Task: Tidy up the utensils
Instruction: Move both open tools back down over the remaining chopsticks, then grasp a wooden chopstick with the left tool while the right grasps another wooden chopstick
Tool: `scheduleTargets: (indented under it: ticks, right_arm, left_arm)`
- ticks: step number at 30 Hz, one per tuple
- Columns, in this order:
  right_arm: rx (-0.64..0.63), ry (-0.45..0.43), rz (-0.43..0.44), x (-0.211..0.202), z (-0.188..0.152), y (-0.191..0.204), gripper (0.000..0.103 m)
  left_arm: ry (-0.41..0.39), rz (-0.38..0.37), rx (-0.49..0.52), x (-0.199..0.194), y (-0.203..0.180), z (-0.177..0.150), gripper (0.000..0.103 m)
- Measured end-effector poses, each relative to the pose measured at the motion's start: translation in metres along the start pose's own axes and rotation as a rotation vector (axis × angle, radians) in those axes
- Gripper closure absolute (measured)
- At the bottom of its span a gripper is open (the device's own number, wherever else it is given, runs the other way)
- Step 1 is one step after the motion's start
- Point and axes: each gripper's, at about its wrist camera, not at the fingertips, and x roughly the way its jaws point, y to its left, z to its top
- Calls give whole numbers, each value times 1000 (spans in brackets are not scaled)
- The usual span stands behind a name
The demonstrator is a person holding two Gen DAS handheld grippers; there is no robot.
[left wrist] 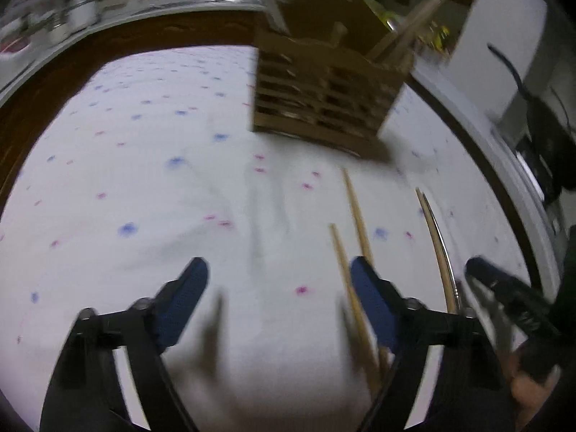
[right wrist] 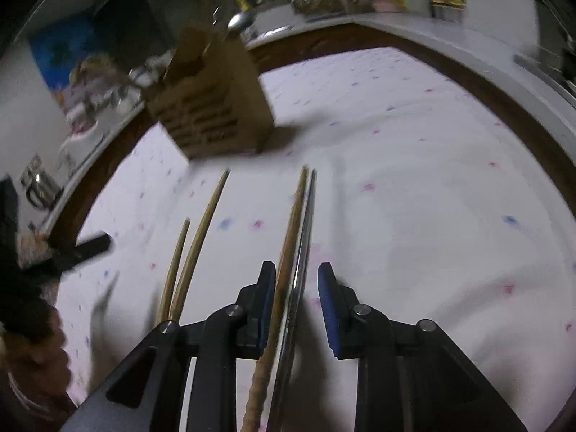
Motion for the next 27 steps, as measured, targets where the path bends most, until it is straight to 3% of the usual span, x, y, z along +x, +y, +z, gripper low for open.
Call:
scheduleTargets:
  ticks: [4, 7, 9, 12, 14, 17, 22, 24, 26, 27]
  right_arm:
    - [27, -43, 17, -15, 7, -8, 76]
    - [31, -49, 17, -13, 11, -3, 76]
    - [35, -47, 24, -7, 16, -1, 76]
    - [27, -41, 46, -1, 21, 4, 76]
    - [14, -34, 68, 5, 25, 11, 76]
    - [-12, -22, 81, 14, 30, 22, 76]
    - [-40, 15, 114, 37, 41, 41, 76]
    - [-52, 31, 128, 49, 46, 52, 76]
    - [-71, 43, 132, 62, 52, 63, 76]
    - [-79, 47, 129, 67, 55, 67, 76]
  left_arm:
    - [50, -7, 29, 23, -18, 6, 45]
    - [99, -10, 55, 38, -28, 5, 72]
    - [76, 15, 89, 37, -32, 1, 75]
    - [58, 30, 144, 32, -30, -7, 90]
    - [59, 27, 159, 28, -23, -9, 92]
    - [44, 91, 191, 25, -15, -9, 93]
    - [56, 59, 110, 22, 17, 1, 91]
    - [65, 53, 72, 20, 26, 2, 87]
    - [93, 3, 23, 23, 37, 2, 68]
    - [90, -13, 14, 22, 37, 2, 66]
